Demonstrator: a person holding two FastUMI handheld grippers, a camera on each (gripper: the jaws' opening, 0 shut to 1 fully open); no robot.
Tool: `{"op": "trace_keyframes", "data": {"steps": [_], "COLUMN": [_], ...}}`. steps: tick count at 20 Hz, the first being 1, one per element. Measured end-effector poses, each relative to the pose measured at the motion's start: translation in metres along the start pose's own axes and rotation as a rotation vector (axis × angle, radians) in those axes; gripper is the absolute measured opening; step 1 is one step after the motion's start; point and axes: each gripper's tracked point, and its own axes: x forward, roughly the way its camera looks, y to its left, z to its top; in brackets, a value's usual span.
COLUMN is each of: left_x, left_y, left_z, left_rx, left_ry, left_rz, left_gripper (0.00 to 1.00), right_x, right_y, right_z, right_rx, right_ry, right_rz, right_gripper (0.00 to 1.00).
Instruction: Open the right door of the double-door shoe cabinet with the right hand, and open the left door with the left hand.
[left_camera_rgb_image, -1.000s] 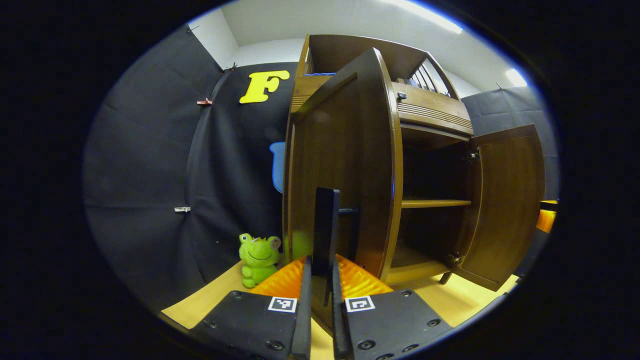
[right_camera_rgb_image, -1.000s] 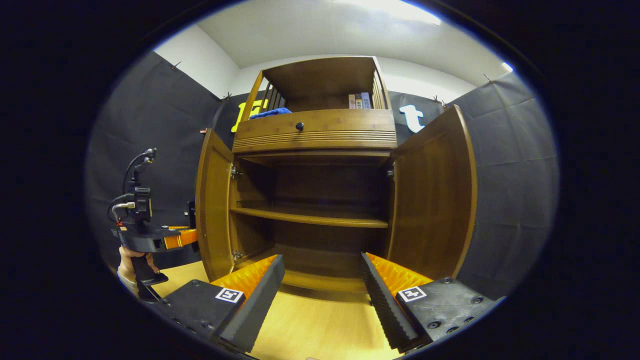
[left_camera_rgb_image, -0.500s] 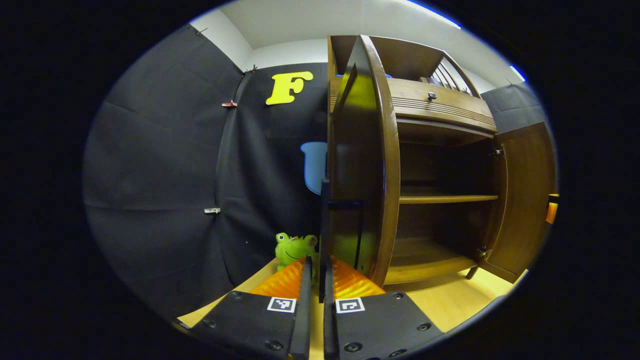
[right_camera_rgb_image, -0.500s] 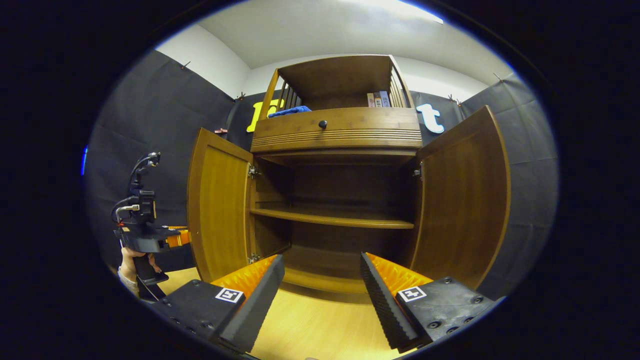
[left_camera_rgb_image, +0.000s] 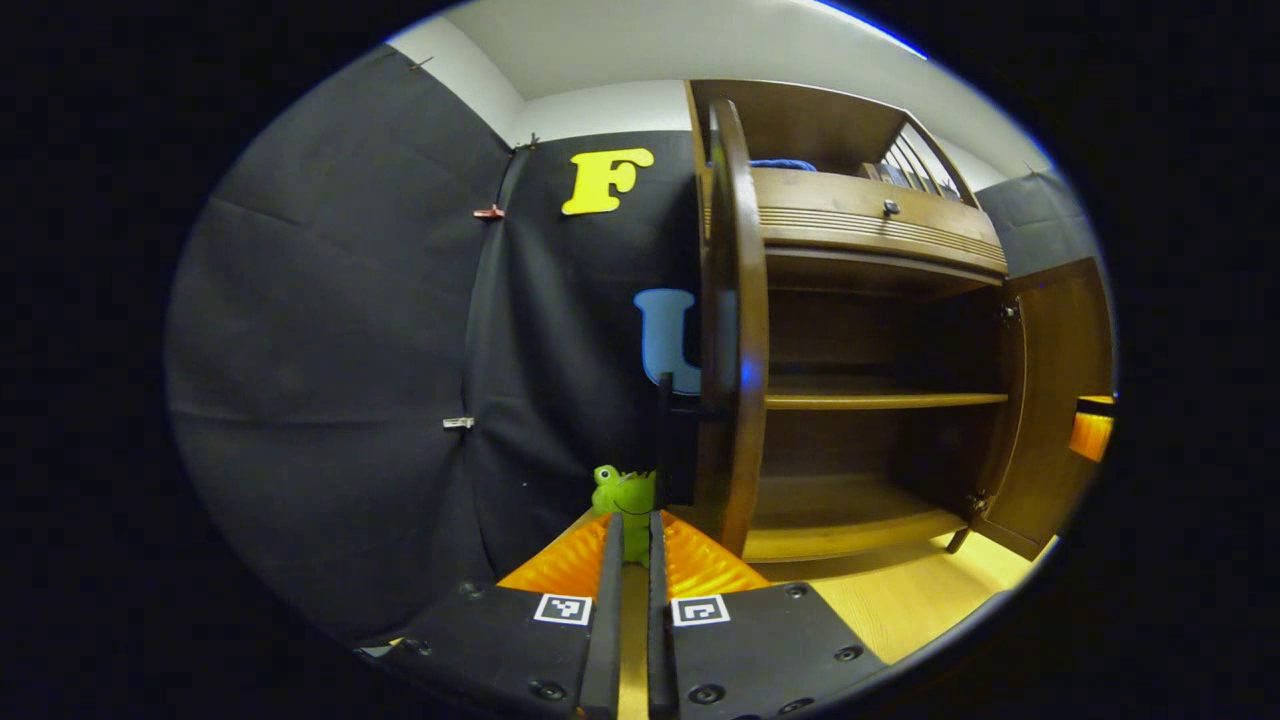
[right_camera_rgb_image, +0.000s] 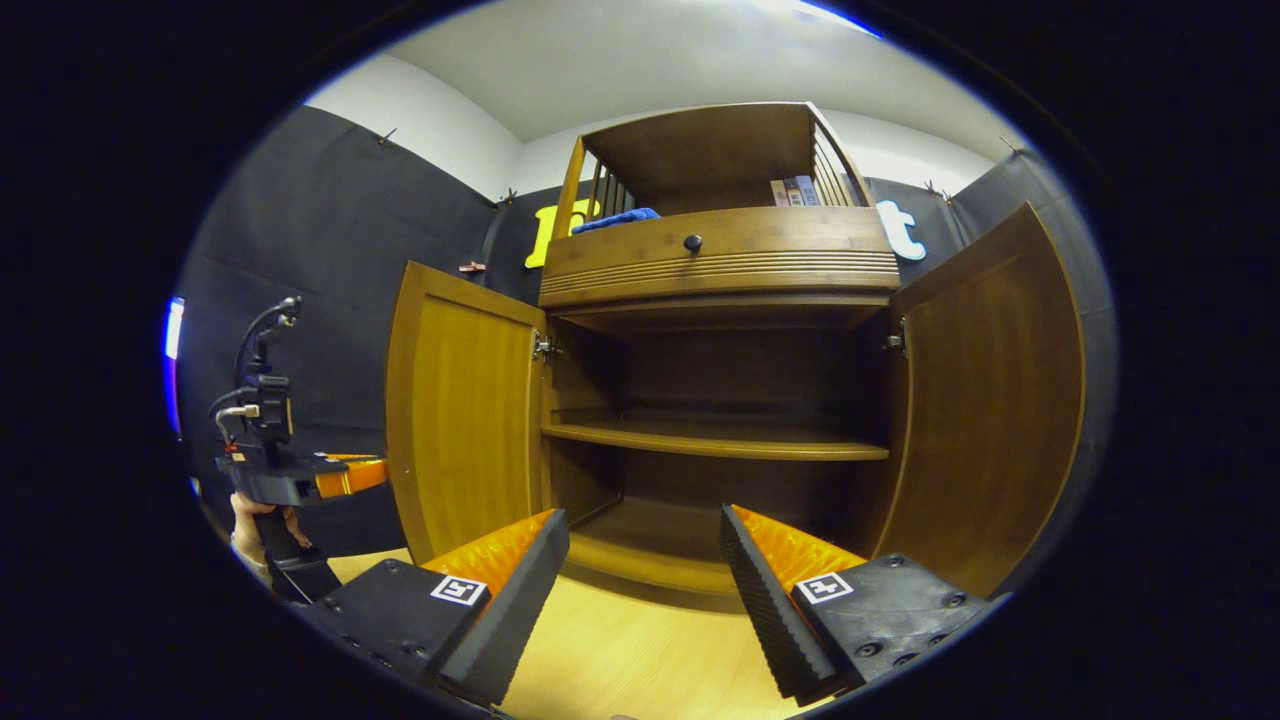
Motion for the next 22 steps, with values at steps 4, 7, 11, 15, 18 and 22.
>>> {"op": "trace_keyframes", "data": {"steps": [4, 7, 11, 15, 18, 22], "left_x": [-0.034, -0.049, -0.05, -0.049, -0.052, -0.056], "left_y": [-0.03, -0.089, -0.145, -0.208, -0.24, -0.251], "left_z": [0.034, 0.064, 0.09, 0.098, 0.096, 0.094], "left_rx": [-0.025, -0.03, 0.023, 0.018, 0.036, 0.062], "left_ry": [-0.047, -0.107, -0.155, -0.121, -0.113, -0.119], "left_rz": [-0.087, -0.239, -0.33, -0.454, -0.542, -0.556], "left_gripper": [0.2, 0.48, 0.91, 0.97, 0.96, 0.96], "right_x": [0.001, -0.004, -0.018, -0.031, -0.039, -0.044], "right_y": [-0.004, -0.015, -0.041, -0.057, -0.071, -0.068], "right_z": [0.003, 0.009, 0.023, 0.049, 0.072, 0.08], "right_rx": [0.001, -0.009, -0.033, -0.036, -0.049, -0.041], "right_ry": [-0.005, -0.002, -0.008, -0.037, -0.093, -0.11], "right_rz": [-0.012, -0.051, -0.13, -0.179, -0.229, -0.221], "right_gripper": [0.96, 0.96, 0.97, 0.95, 0.97, 0.97]}}
